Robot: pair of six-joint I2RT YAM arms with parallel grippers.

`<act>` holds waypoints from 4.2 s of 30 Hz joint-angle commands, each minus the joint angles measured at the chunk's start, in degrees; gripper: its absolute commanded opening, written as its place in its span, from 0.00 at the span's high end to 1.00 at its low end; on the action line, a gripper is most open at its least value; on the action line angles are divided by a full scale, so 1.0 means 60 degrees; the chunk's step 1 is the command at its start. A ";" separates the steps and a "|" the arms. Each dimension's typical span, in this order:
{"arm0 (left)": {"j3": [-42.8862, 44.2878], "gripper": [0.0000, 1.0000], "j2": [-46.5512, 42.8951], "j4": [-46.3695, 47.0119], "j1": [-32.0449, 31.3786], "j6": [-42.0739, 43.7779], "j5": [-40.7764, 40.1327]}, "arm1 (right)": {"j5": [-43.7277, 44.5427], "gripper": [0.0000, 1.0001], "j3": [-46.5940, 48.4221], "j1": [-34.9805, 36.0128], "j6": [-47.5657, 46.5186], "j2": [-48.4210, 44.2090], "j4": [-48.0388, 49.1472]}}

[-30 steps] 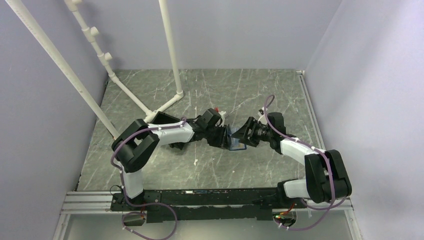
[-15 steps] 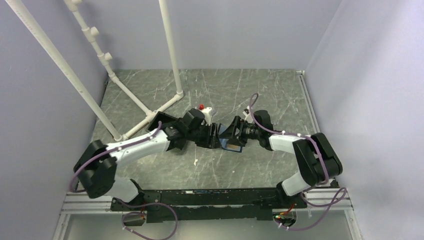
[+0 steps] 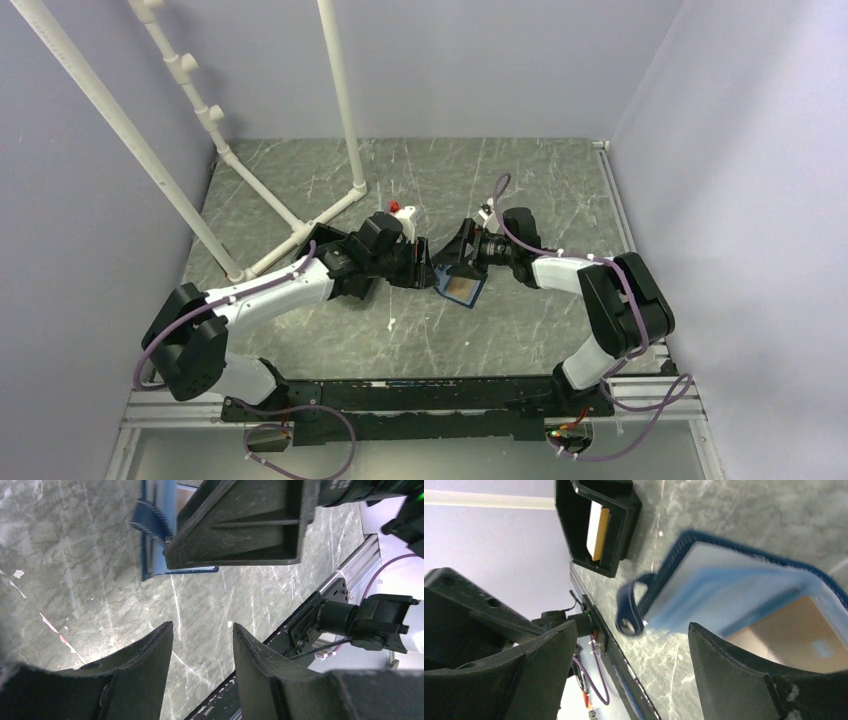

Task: Put the credit cards into the card holder
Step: Open the card holder at the center of the board.

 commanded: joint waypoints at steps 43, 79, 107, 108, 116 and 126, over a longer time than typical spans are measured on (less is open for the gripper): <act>0.1568 1.00 0.5362 0.1274 0.0655 -0.0230 -0.0091 | 0.3374 0.58 0.1268 0.0089 -0.3650 -0.0085 -0.5847; 0.1246 1.00 0.5310 0.1608 0.0913 -0.0757 0.1617 | 0.9009 0.41 0.3697 0.2009 -0.4108 0.0013 -0.8394; 0.0628 1.00 0.5058 0.2566 0.0911 -0.1230 0.2006 | 0.9618 0.59 0.3172 0.2079 -0.3934 0.0571 -0.8472; 0.0610 1.00 0.5112 0.2640 0.0907 -0.1284 0.2049 | 0.9636 0.61 0.3136 0.2037 -0.3952 0.0555 -0.8472; 0.0599 1.00 0.5163 0.2822 0.0905 -0.1429 0.2227 | 0.9702 0.63 0.2956 0.1905 -0.4088 0.0313 -0.8435; 0.0814 1.00 0.4950 0.2655 0.0881 -0.1264 0.2371 | 0.9550 0.49 0.3264 0.1905 -0.4130 -0.0260 -0.8725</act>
